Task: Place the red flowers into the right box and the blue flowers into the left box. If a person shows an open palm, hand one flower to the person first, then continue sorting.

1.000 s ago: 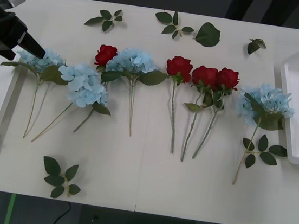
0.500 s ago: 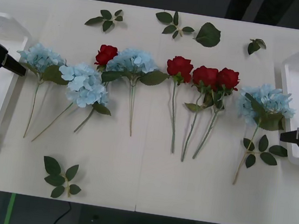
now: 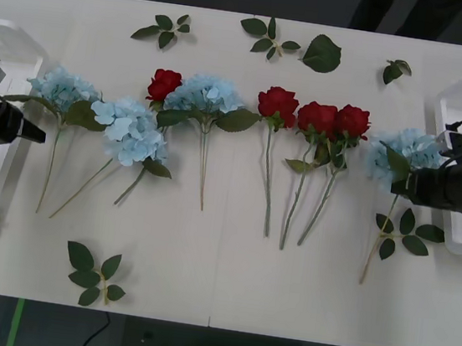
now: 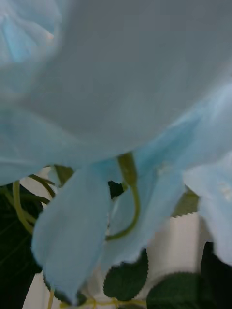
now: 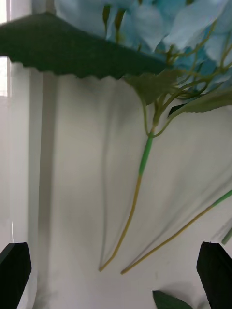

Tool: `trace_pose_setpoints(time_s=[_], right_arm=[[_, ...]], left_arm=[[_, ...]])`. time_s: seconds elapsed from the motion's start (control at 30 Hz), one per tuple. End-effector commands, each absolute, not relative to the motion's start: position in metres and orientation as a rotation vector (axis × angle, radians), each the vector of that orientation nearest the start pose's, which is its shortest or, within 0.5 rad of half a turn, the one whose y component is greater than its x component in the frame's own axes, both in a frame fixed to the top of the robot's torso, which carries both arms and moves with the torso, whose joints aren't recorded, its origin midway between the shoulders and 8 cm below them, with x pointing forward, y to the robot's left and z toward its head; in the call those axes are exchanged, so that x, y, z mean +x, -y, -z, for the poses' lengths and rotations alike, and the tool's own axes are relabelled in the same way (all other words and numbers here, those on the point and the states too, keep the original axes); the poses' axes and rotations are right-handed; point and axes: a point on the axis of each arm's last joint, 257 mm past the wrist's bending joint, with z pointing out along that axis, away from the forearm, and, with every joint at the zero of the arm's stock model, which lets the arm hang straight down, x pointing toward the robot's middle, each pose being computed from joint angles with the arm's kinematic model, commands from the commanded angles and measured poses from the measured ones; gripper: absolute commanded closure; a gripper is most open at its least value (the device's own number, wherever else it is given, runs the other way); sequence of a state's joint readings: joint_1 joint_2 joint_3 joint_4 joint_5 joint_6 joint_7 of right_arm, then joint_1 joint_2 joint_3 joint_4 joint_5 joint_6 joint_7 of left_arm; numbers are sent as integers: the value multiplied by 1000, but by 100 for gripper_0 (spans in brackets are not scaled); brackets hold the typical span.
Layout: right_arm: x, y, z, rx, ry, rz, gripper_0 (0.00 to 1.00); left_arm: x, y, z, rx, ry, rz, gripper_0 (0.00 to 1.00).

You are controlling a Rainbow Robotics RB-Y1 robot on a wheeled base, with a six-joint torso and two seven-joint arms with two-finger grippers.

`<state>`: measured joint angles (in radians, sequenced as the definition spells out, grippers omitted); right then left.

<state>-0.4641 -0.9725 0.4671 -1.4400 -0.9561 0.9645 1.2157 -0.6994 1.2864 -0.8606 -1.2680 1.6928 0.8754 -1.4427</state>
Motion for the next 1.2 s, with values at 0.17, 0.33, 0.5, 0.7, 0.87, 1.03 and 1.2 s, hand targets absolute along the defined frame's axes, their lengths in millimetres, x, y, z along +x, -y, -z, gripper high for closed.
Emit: trace_pose_setpoints(time_s=[0.17,0.33,0.5,0.7,0.87,1.03,1.2], right_arm=[[557,339,297,69,-2542,-92,0],[564,334,299,75,-2542,-95,55],[566,330,296,85,-2539,-111,100],[566,329,294,81,-2537,-118,100],[567,329,290,71,-2533,-118,100],[567,332,285,69,-2528,-118,100],[567,334,277,63,-2519,-121,100]], left_arm=[[496,-417,280,-151,-2651,261,0],[506,-403,290,-92,-2637,233,0],[521,-385,287,-30,-2632,217,0],[543,-364,271,-11,-2598,243,0],[547,-359,271,-16,-2596,255,0],[547,-362,279,-12,-2606,232,0],[549,-360,289,-13,-2616,220,0]])
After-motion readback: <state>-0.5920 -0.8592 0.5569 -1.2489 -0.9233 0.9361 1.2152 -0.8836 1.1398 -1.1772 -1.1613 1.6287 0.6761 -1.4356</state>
